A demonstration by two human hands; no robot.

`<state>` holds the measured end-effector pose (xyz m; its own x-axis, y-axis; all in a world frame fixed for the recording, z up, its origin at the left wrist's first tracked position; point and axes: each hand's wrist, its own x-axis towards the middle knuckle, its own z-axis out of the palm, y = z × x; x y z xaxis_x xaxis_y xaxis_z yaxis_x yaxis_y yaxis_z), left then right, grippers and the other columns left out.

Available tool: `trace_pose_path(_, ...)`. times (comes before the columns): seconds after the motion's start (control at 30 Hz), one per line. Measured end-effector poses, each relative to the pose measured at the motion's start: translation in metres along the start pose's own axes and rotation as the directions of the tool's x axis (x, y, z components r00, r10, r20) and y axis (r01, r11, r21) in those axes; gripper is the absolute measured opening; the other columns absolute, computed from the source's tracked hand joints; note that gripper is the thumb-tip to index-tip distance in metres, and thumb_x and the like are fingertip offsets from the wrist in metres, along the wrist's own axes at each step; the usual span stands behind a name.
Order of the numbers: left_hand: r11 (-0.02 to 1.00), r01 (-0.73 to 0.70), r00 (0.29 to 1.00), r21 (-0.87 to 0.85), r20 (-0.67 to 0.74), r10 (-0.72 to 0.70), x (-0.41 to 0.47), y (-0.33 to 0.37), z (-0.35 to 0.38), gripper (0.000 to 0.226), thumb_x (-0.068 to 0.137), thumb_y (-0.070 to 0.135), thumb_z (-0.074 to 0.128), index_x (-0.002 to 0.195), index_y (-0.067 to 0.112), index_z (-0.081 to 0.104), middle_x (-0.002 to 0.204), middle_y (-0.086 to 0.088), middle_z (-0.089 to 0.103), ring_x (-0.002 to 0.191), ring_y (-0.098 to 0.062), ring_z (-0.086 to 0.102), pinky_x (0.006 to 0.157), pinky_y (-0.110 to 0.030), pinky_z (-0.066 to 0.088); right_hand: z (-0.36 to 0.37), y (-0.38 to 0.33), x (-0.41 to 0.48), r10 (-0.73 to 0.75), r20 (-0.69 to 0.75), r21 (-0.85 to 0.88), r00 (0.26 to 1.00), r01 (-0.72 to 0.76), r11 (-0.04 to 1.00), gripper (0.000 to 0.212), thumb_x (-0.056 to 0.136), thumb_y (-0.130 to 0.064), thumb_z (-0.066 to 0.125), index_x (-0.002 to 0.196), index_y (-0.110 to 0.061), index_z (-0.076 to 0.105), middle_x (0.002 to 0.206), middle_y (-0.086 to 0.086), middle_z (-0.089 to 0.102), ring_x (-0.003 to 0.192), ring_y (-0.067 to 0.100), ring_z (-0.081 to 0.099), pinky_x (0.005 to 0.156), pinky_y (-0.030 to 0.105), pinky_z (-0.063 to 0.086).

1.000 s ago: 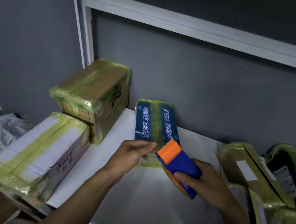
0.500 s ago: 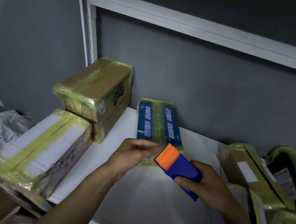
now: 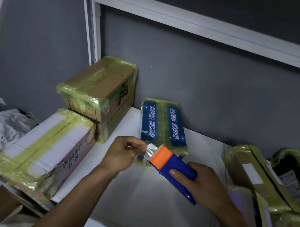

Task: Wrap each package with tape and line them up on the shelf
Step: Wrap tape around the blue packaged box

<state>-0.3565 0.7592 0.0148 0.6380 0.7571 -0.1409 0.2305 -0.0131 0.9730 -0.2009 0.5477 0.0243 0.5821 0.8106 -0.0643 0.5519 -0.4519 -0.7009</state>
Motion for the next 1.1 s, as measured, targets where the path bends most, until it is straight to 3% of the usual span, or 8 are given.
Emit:
trace_pose_path(0.13, 0.999, -0.030, 0.993, 0.028, -0.112, 0.033, 0.000, -0.007, -0.020, 0.026, 0.094, 0.001, 0.065, 0.083, 0.021, 0.077, 0.076, 0.016, 0.074, 0.074, 0.005, 0.067, 0.058, 0.000, 0.042, -0.009, 0.004, 0.002, 0.001, -0.010, -0.026, 1.000, -0.001, 1.000, 0.060, 0.073, -0.083, 0.057, 0.083, -0.024, 0.064, 0.076, -0.017, 0.071, 0.068, 0.005, 0.070, 0.061, 0.022, 0.054)
trace_pose_path(0.3, 0.997, -0.037, 0.990, -0.062, -0.136, 0.028, -0.004, -0.022, -0.012, 0.005, 0.089, 0.012, 0.077, 0.085, 0.014, 0.079, 0.078, 0.005, 0.075, 0.072, -0.004, 0.070, 0.063, -0.008, 0.049, -0.006, -0.002, 0.010, 0.009, 0.002, -0.133, 1.000, -0.008, 0.991, 0.062, 0.069, -0.087, 0.059, 0.080, -0.027, 0.064, 0.073, -0.027, 0.067, 0.066, -0.003, 0.066, 0.055, 0.013, 0.045)
trace_pose_path(0.47, 0.992, -0.016, 0.991, -0.125, -0.134, -0.001, 0.003, -0.035, -0.021, 0.017, 0.088, 0.002, 0.075, 0.081, 0.017, 0.078, 0.072, 0.009, 0.073, 0.071, -0.009, 0.070, 0.073, -0.021, 0.056, -0.007, -0.011, 0.013, 0.012, 0.059, -0.055, 0.998, -0.009, 0.998, 0.059, 0.068, -0.082, 0.066, 0.091, -0.028, 0.068, 0.081, -0.024, 0.072, 0.074, -0.001, 0.071, 0.057, 0.012, 0.051)
trace_pose_path(0.57, 0.991, -0.011, 0.992, -0.134, -0.126, -0.007, 0.013, -0.034, -0.027, 0.010, 0.088, 0.007, 0.078, 0.083, 0.016, 0.077, 0.072, 0.008, 0.073, 0.072, -0.010, 0.070, 0.081, -0.029, 0.058, -0.010, -0.023, 0.018, 0.025, 0.087, -0.095, 0.996, -0.017, 0.995, 0.058, 0.067, -0.084, 0.068, 0.089, -0.030, 0.068, 0.079, -0.029, 0.070, 0.072, -0.004, 0.070, 0.055, 0.011, 0.047)
trace_pose_path(0.7, 0.993, -0.055, 0.982, -0.104, -0.187, 0.035, 0.028, -0.030, -0.029, 0.014, 0.090, 0.010, 0.075, 0.081, 0.021, 0.076, 0.077, 0.012, 0.074, 0.075, -0.005, 0.070, 0.070, -0.013, 0.050, -0.013, -0.035, 0.026, 0.017, 0.089, -0.207, 0.996, 0.002, 0.978, 0.053, 0.065, -0.085, 0.069, 0.086, -0.037, 0.063, 0.081, -0.042, 0.063, 0.077, -0.014, 0.065, 0.056, 0.011, 0.044)
trace_pose_path(0.83, 0.983, -0.040, 0.984, -0.179, -0.177, 0.007, 0.027, -0.041, -0.024, 0.016, 0.090, 0.004, 0.072, 0.083, 0.018, 0.076, 0.077, 0.009, 0.074, 0.074, -0.006, 0.069, 0.084, -0.029, 0.055, -0.019, -0.042, 0.034, 0.044, 0.058, -0.253, 0.997, -0.028, 0.967, 0.058, 0.063, -0.090, 0.061, 0.084, -0.035, 0.063, 0.070, -0.030, 0.066, 0.070, -0.008, 0.066, 0.061, 0.015, 0.045)
trace_pose_path(0.93, 0.963, -0.012, 0.981, -0.269, -0.191, -0.041, 0.026, -0.054, -0.020, 0.012, 0.088, 0.006, 0.075, 0.082, 0.016, 0.076, 0.080, 0.005, 0.075, 0.079, -0.013, 0.071, 0.090, -0.039, 0.056, -0.022, -0.045, 0.039, 0.039, 0.050, -0.247, 0.998, -0.026, 0.969, 0.064, 0.066, -0.089, 0.058, 0.091, -0.030, 0.069, 0.078, -0.020, 0.071, 0.073, -0.001, 0.069, 0.064, 0.020, 0.051)
trace_pose_path(1.1, 0.933, 0.013, 0.979, -0.360, -0.187, -0.086, 0.035, -0.062, -0.013, 0.004, 0.088, 0.013, 0.077, 0.084, 0.015, 0.076, 0.083, 0.007, 0.075, 0.088, -0.017, 0.070, 0.092, -0.040, 0.058, -0.021, -0.054, 0.052, 0.092, 0.043, -0.392, 0.995, -0.068, 0.917, 0.062, 0.072, -0.083, 0.068, 0.097, -0.027, 0.068, 0.086, -0.015, 0.069, 0.079, 0.006, 0.068, 0.071, 0.025, 0.055)
